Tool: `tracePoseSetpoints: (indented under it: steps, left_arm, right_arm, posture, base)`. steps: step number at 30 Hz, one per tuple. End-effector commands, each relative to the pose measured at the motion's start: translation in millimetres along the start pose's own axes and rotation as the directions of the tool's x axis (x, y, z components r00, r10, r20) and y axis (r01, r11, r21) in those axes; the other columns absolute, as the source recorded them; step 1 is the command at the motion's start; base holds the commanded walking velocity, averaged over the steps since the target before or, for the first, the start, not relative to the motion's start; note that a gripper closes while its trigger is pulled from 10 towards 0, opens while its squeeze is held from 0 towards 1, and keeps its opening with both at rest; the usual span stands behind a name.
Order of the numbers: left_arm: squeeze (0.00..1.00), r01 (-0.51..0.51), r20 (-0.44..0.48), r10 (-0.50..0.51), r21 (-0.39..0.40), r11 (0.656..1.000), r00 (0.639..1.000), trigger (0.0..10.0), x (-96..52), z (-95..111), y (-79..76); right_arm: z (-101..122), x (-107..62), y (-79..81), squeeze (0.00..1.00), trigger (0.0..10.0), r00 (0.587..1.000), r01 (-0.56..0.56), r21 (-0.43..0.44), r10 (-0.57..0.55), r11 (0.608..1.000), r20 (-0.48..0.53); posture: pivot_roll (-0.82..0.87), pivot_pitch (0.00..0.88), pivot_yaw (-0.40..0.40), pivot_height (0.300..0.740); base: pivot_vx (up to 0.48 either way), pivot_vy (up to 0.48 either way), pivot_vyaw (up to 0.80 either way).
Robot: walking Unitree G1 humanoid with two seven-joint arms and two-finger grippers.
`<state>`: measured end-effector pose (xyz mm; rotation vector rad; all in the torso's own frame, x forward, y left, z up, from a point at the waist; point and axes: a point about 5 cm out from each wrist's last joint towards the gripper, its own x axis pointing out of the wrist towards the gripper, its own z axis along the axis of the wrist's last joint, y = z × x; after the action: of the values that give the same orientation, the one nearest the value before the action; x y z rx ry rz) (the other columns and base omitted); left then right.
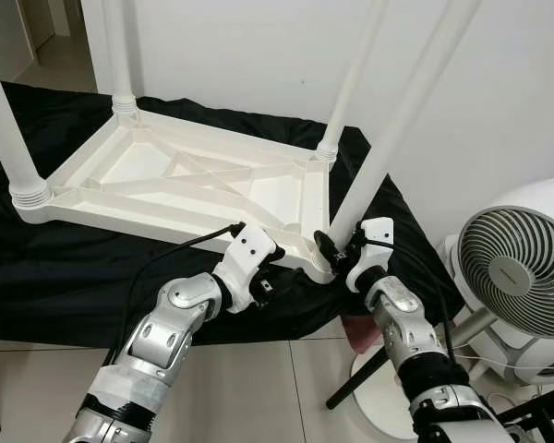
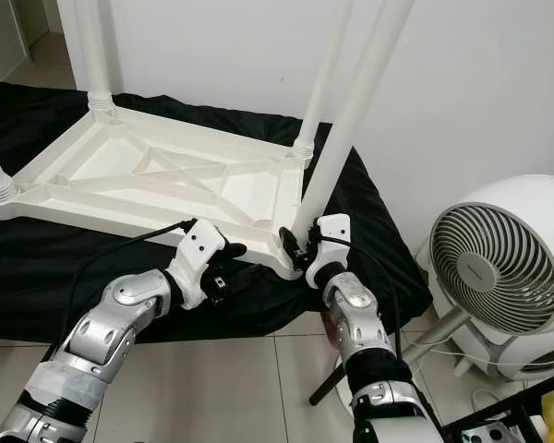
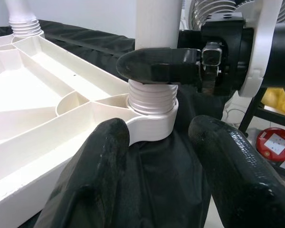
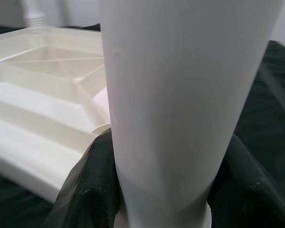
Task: Building children table
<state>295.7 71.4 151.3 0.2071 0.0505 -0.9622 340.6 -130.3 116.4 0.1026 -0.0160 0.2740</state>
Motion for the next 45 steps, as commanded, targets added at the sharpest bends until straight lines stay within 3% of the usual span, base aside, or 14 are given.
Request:
tracePoseSetpoints:
  steps: [1,9,11,15,16,17,18,24,25,32,36,37,42,45]
  left_arm:
    - [0.00,0.001,-0.004,-0.001,0.006,1.000,1.000,10.0,3.0,-1,-1.6]
    - [0.00,0.000,0.003,0.000,0.007,1.000,1.000,10.0,5.0,0,-3.2]
    - [0.00,-0.003,0.001,0.003,0.009,1.000,1.000,10.0,4.2,-1,-2.6]
    - [0.00,-0.004,0.001,0.004,0.009,1.000,1.000,10.0,3.8,-1,-2.0]
    - [0.00,-0.003,0.001,0.003,0.012,1.000,1.000,10.0,4.1,0,-1.7]
    - [0.00,-0.003,0.001,0.003,0.012,1.000,1.000,10.0,4.1,0,-1.7]
    - [0.00,-0.001,0.001,0.001,0.014,1.000,1.000,10.0,4.5,0,-1.6]
    - [0.00,0.000,0.003,0.000,0.018,1.000,1.000,10.0,5.1,1,-0.8]
    - [0.00,-0.001,0.003,0.001,0.020,1.000,1.000,10.0,5.1,1,-0.7]
    - [0.00,-0.018,-0.010,0.018,0.047,0.999,1.000,10.0,4.5,-1,0.6]
    - [0.00,-0.019,-0.010,0.019,0.049,0.999,1.000,10.0,5.1,-1,0.1]
    - [0.00,-0.006,-0.008,0.006,0.053,0.999,1.000,10.0,6.6,0,-4.9]
    - [0.00,0.012,-0.008,-0.012,0.061,0.998,1.000,10.0,7.7,-1,-9.8]
    - [0.00,0.009,-0.035,-0.005,0.108,0.994,0.999,10.0,7.0,-7,-9.3]
  right_arm:
    - [-19,-9.9,-8.8,0.00,10.0,0.988,0.131,0.026,-0.128,0.991,-0.087]
    - [-21,-15.7,16.3,0.00,10.0,0.970,0.243,0.067,-0.241,0.968,-0.040]
    - [-19,-17.9,33.4,0.00,10.0,0.975,0.220,0.110,-0.220,0.969,-0.017]
    - [-14,-18.9,33.9,0.00,10.0,0.976,0.216,0.103,-0.218,0.971,0.009]
    - [-12,-19.0,29.7,0.69,10.0,0.974,0.221,0.099,-0.224,0.970,0.019]
    - [-12,-19.0,29.7,0.69,10.0,0.974,0.221,0.099,-0.224,0.970,0.019]
    - [-10,-19.3,27.0,1.00,10.0,0.974,0.221,0.113,-0.225,0.969,0.026]
    - [-3,-20.2,24.3,1.00,10.0,0.984,0.161,0.087,-0.167,0.983,0.068]
    - [0,-20.8,21.7,0.00,10.0,0.989,0.116,0.065,-0.122,0.991,0.081]
    - [8,-20.0,4.0,0.00,10.0,0.994,-0.072,-0.034,0.075,0.997,0.075]
    - [10,-16.8,-4.9,0.00,10.0,0.991,-0.118,-0.048,0.121,0.992,0.049]
    - [11,-9.2,-13.3,0.00,10.0,0.980,-0.198,-0.084,0.200,0.977,0.017]
    - [13,-4.0,-15.9,0.00,10.0,0.967,-0.254,-0.121,0.256,0.959,-0.002]
    - [10,-0.7,-12.1,0.00,10.0,0.953,-0.304,-0.127,0.302,0.944,-0.029]
  posture:
    - [0.08,0.000,-0.149,0.740]
    - [0.08,0.000,-0.158,0.740]
    - [0.09,0.000,-0.161,0.740]
    - [0.08,0.000,-0.158,0.740]
    - [0.08,0.000,-0.158,0.740]
    - [0.08,0.000,-0.158,0.740]
    - [0.08,0.000,-0.159,0.740]
    - [0.08,0.000,-0.157,0.740]
    - [0.08,0.000,-0.157,0.740]
    - [0.08,0.000,-0.158,0.740]
    - [0.08,0.000,-0.156,0.740]
    - [0.08,0.000,-0.150,0.740]
    - [0.08,0.000,-0.148,0.740]
    - [0.09,0.000,-0.147,0.740]
  base:
    - [0.000,0.000,0.00]
    - [0.000,0.000,0.00]
    - [0.000,0.000,0.00]
    - [0.000,0.000,0.00]
    - [0.000,0.000,0.00]
    - [0.000,0.000,0.00]
    - [0.000,0.000,0.00]
    - [0.000,0.000,0.00]
    - [0.000,0.000,0.00]
    - [0.000,0.000,0.00]
    - [0.000,0.000,0.00]
    - [0.000,0.000,0.00]
    - [0.000,0.000,0.00]
    - [0.000,0.000,0.00]
